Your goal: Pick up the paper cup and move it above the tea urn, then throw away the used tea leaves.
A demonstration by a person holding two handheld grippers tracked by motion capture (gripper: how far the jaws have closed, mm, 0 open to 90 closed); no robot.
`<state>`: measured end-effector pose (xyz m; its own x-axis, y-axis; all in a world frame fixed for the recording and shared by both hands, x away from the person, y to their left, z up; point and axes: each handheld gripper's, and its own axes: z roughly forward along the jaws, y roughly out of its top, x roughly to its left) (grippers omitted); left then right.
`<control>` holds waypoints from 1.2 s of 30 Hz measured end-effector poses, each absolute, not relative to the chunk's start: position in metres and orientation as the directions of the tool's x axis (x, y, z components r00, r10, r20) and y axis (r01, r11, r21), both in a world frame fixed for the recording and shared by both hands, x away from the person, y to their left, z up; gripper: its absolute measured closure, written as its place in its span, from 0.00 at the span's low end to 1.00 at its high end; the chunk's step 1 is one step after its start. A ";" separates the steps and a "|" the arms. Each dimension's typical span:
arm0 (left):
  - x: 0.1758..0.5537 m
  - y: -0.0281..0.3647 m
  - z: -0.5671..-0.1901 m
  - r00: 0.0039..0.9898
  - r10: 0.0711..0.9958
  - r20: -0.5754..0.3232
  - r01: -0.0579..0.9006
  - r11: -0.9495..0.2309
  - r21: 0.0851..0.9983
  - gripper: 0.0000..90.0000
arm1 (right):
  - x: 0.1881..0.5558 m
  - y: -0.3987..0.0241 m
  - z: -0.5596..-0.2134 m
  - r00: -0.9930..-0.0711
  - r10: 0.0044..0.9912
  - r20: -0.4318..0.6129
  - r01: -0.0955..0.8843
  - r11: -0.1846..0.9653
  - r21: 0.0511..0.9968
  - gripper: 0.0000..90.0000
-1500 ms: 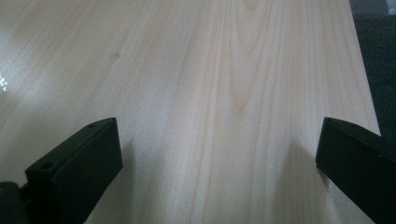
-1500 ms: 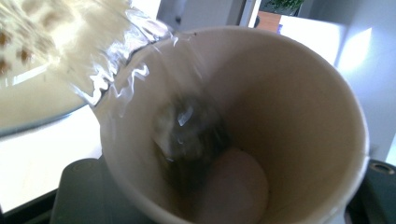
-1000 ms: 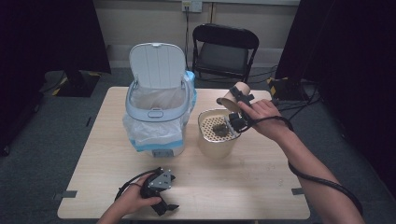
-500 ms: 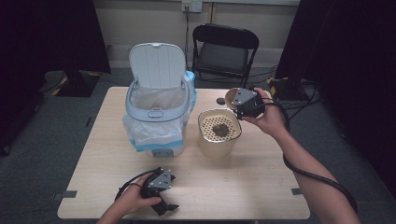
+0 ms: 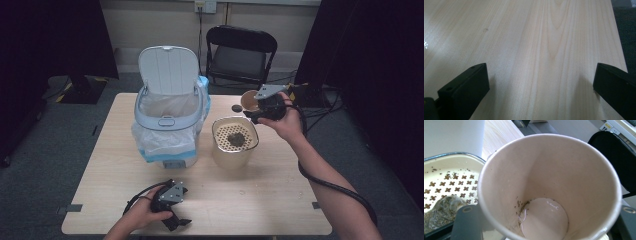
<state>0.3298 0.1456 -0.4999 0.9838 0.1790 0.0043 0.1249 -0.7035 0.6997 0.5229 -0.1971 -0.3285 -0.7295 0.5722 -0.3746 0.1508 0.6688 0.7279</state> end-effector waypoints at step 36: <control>0.330 0.145 -0.501 0.984 0.177 -0.004 0.127 -0.686 0.717 0.00 | 0.526 -0.181 -0.305 -0.757 0.581 -0.301 0.167 0.616 0.770 0.31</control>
